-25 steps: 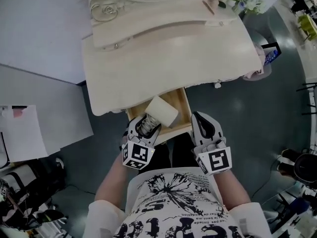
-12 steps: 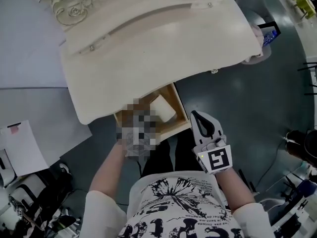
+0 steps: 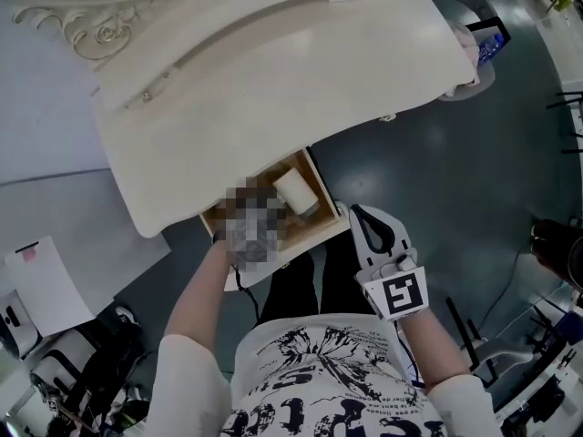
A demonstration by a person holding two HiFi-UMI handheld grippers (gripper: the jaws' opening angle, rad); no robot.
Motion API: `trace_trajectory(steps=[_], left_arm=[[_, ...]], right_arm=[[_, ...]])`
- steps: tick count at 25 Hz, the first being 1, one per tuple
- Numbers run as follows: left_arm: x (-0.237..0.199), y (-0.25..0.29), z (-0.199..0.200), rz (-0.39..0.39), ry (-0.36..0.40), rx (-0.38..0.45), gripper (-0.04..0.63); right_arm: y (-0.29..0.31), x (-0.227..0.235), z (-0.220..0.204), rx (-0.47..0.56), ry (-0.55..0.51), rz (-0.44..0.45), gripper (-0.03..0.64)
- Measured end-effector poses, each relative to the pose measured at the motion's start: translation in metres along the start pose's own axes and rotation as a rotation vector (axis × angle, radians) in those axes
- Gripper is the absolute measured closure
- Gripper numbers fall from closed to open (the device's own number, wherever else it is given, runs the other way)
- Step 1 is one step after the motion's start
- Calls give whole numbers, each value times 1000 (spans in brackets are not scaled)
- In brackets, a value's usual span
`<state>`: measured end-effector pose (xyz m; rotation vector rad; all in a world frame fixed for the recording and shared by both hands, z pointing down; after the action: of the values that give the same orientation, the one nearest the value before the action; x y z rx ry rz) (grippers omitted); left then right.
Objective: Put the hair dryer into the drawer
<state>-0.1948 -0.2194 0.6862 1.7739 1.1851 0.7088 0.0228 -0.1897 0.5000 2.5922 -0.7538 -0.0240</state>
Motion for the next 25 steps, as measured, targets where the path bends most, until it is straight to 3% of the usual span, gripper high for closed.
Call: trace_trajectory(steps=[8, 19, 25], left_arm=[[-8, 13, -5, -52, -13, 5, 330], [1, 22, -12, 37, -52, -43, 298], [1, -1, 1, -11, -105, -8, 255]], right_arm=[[3, 3, -4, -1, -1, 4, 600], [-1, 2, -3, -37, -17, 39, 600], [-1, -4, 1, -40, -14, 76, 600]])
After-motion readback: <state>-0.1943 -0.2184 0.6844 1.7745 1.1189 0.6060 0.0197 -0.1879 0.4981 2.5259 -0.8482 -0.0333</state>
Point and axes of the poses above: the fingertips, and each gripper's own axes: y forward along the fingers, x to its right, z out of its top, the point moved 9 cm from there along -y, backward along the fingers
